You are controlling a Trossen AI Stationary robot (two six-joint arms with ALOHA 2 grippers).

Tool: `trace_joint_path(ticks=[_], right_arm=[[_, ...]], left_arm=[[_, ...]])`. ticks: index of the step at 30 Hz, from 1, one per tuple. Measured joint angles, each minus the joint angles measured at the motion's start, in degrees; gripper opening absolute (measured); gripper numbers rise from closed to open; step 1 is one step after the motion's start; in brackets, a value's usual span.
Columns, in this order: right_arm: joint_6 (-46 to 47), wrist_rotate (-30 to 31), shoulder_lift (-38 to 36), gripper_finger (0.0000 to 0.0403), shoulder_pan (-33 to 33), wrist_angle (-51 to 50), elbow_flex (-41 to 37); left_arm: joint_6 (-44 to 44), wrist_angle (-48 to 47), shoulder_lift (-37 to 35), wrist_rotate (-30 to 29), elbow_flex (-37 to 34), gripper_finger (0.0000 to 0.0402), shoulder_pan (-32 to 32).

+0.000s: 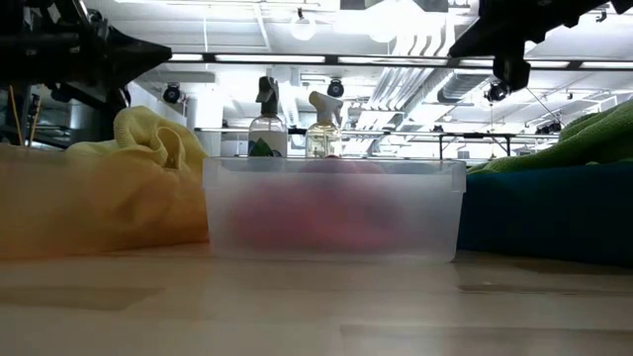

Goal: Sort microfiber towel by color & place in baskets
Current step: Return to Home Position

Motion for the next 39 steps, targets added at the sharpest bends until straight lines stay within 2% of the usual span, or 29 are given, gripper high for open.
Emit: trace_joint_path(ticks=[6, 11, 15, 22, 29, 39], right_arm=[[-4.0, 0.2, 0.0, 0.0, 2.7, 0.0, 0.0], [-7.8, 4.1, 0.0, 0.0, 4.9, 0.0, 0.0], [-9.8, 3.4, -2.5, 0.0, 5.4, 7.4, -5.0], [-5.8, 0.8, -15.3, 0.0, 5.4, 24.0, -21.1], [-8.3, 2.2, -29.3, 0.0, 5.2, 25.5, -29.0], [-10.3, 4.0, -42.4, 0.0, 5.2, 26.5, -37.8]], left_arm=[[-2.2, 0.1, 0.0, 0.0, 0.0, 0.0, 0.0], [-6.9, 0.0, 0.0, 0.1, 0.0, 0.0, 0.0], [-6.4, 0.0, 0.0, 0.0, 0.0, 0.0001, 0.0], [-5.7, 0.0, 0.0, 0.0, 0.0, 0.0001, 0.0], [-5.8, -0.1, 0.0, 0.1, 0.0, 0.0001, 0.0], [-5.8, -0.1, 0.0, 0.1, 0.1, 0.0001, 0.0]])
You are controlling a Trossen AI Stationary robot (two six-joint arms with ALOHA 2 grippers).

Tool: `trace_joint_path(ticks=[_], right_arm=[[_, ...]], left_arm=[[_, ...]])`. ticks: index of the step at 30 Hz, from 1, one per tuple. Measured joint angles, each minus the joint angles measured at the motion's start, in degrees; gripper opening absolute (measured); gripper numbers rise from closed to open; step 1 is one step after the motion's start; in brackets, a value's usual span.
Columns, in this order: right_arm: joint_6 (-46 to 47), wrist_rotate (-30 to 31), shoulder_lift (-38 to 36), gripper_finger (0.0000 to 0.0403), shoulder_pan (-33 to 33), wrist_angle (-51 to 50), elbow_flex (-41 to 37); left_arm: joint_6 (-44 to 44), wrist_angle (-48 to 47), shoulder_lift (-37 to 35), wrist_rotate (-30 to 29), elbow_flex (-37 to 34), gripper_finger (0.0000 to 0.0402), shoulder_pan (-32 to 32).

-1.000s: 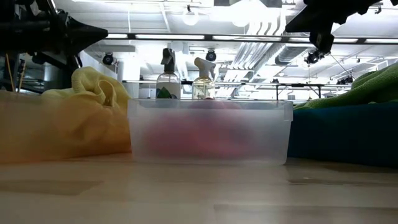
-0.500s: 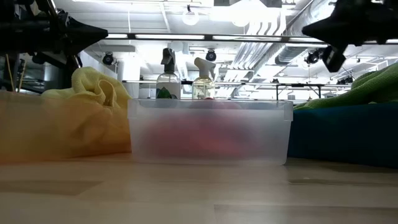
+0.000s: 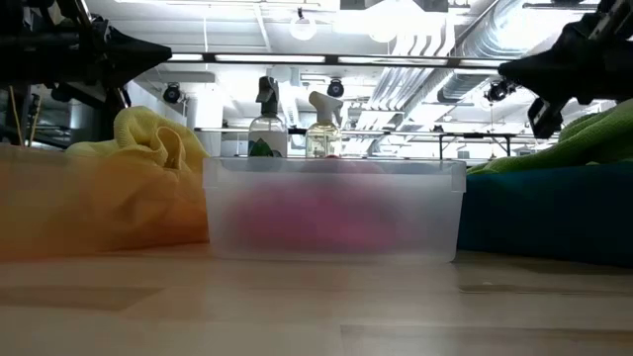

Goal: Sort microfiber towel by color & place in baskets
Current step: Return to Home Position

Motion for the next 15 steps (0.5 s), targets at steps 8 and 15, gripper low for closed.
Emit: trace_joint_path(ticks=[8, 15], right_arm=[[-7.5, 2.5, 0.6, 0.0, 0.0, -5.0, 0.0], [-8.6, 1.7, 1.7, 0.0, 0.0, -5.1, 0.0]], left_arm=[[0.0, -0.5, 0.1, 0.0, 0.0, 0.0001, 0.0], [0.0, -1.2, 0.1, 0.0, 0.0, 0.0001, 0.0]])
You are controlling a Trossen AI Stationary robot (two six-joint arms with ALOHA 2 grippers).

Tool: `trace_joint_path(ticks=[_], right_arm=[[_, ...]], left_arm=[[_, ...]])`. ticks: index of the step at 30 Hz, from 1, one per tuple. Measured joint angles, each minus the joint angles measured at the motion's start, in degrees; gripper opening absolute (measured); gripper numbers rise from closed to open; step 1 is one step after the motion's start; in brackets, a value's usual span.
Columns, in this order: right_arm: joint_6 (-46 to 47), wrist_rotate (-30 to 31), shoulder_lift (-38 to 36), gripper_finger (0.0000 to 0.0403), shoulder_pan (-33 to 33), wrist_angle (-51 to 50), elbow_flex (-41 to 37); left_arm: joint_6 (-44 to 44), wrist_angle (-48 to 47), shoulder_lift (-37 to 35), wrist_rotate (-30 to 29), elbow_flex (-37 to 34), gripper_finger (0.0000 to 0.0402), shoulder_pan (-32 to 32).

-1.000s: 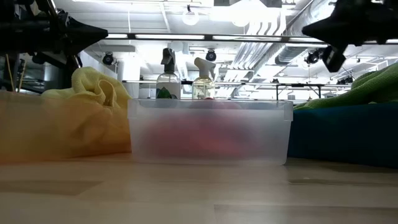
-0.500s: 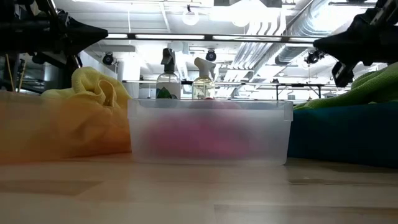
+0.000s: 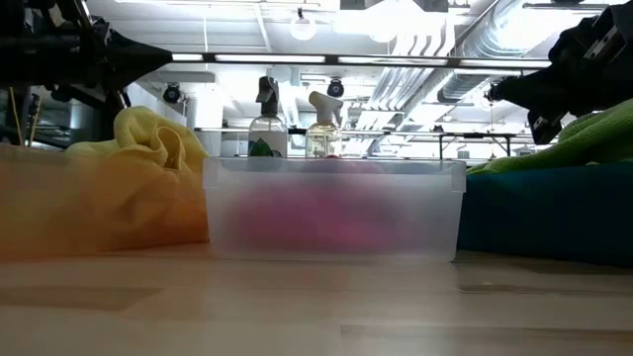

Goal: Sort microfiber towel by color & place in baskets
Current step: Return to Home Position

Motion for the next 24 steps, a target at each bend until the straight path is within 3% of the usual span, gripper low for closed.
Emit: trace_joint_path(ticks=[15, 21, 24], right_arm=[[0.0, -0.1, -2.6, 0.0, 0.2, 1.0, 0.0], [0.0, 0.0, -2.2, 0.0, 0.2, 0.2, 0.0], [0.0, 0.0, -2.2, 0.0, 0.2, 0.0, 0.0]], left_arm=[[0.0, -0.2, -0.3, 0.0, 0.0, 0.0001, 0.0], [0.0, -5.5, -9.6, 0.4, 0.0, 0.0001, 0.0], [-0.1, -4.8, -9.5, 0.0, -0.1, 0.0001, 0.1]])
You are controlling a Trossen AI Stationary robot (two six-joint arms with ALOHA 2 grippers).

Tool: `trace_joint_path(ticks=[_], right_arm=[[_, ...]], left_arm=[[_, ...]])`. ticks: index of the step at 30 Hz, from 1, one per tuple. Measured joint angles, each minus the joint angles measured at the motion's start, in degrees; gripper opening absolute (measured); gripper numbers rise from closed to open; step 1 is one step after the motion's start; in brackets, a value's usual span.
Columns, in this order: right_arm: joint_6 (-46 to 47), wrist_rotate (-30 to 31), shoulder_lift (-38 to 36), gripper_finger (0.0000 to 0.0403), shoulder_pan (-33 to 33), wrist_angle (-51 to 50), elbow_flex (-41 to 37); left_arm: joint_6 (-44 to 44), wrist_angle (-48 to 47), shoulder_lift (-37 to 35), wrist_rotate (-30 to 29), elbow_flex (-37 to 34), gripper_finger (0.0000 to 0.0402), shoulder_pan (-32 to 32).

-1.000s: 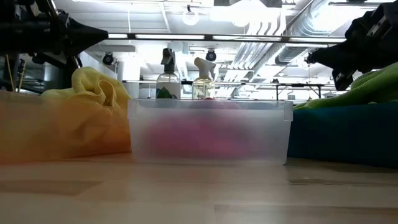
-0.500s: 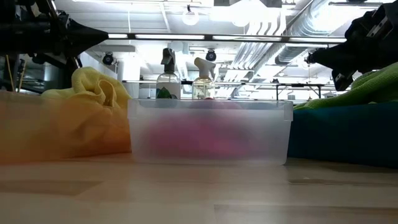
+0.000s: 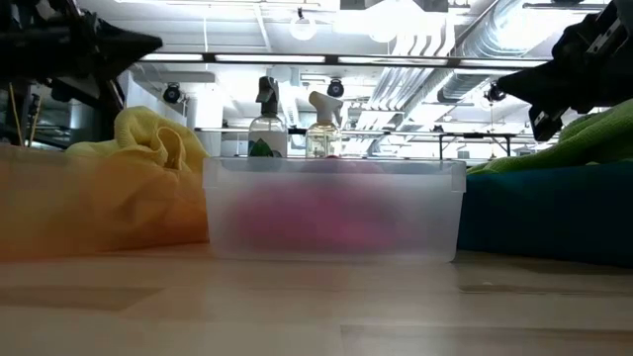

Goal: Sort microfiber towel by color & place in baskets
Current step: Return to Home Position

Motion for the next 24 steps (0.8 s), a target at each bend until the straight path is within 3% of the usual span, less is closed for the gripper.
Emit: trace_joint_path(ticks=[14, 24], right_arm=[[0.0, 0.0, 0.0, 0.0, 0.0, 0.0, 0.0], [0.0, 0.0, 0.0, 0.0, 0.0, 0.0, 0.0]], left_arm=[[0.6, -2.4, -0.1, 0.4, 0.1, 0.0001, 0.5], [29.1, -9.9, -0.1, 3.9, 0.0, 0.0001, 0.2]])
